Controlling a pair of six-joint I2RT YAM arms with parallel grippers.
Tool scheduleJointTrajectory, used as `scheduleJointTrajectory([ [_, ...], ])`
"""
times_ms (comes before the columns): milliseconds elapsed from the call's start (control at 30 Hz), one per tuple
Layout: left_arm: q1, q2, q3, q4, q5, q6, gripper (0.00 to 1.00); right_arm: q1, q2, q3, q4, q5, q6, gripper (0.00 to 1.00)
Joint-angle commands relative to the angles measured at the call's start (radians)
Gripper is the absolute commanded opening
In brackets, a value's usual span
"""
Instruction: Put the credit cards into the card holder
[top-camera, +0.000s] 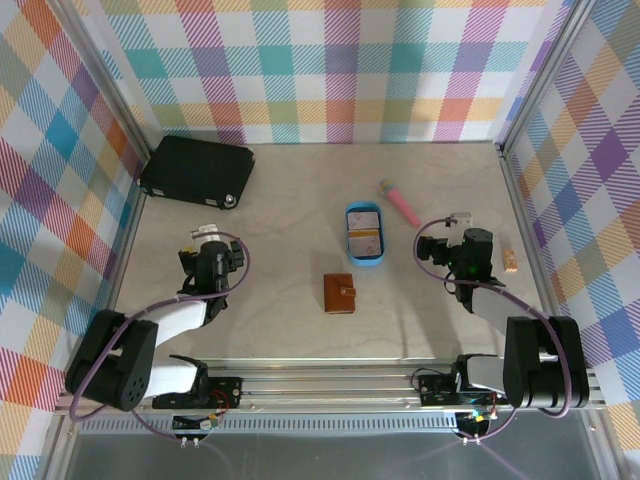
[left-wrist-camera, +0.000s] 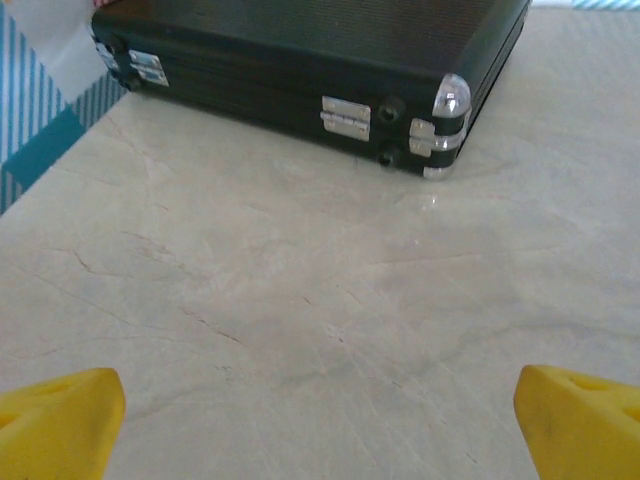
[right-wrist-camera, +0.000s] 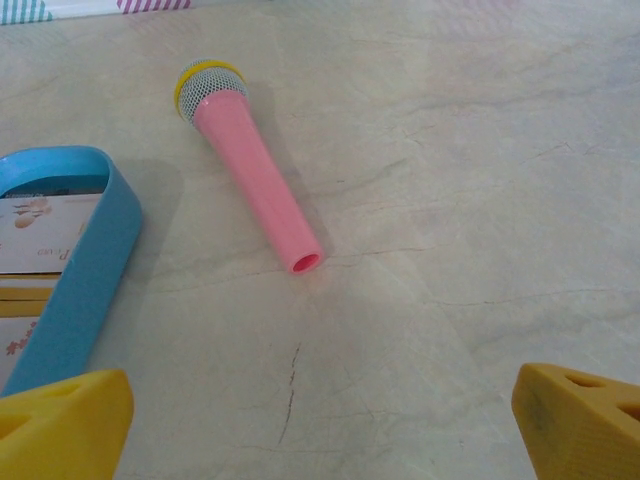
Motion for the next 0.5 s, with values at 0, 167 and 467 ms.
scheduleJointTrajectory([
  [0,0.017,0.025,0.002,0.137,0.07,0.035,1.0,-0.001,0.014,-0.012,0.124,-0.02,-0.021,0.97],
  [167,0.038,0.057,-0.013,0.232,0.109,0.098,1.0,0.003,0.061,-0.018,0.186,-0.018,-0.022,0.97],
  [467,0.122,0.256,-0.079,0.568,0.221,0.094,1.0,0.009,0.218,-0.01,0.353,-0.018,-0.037,0.96],
])
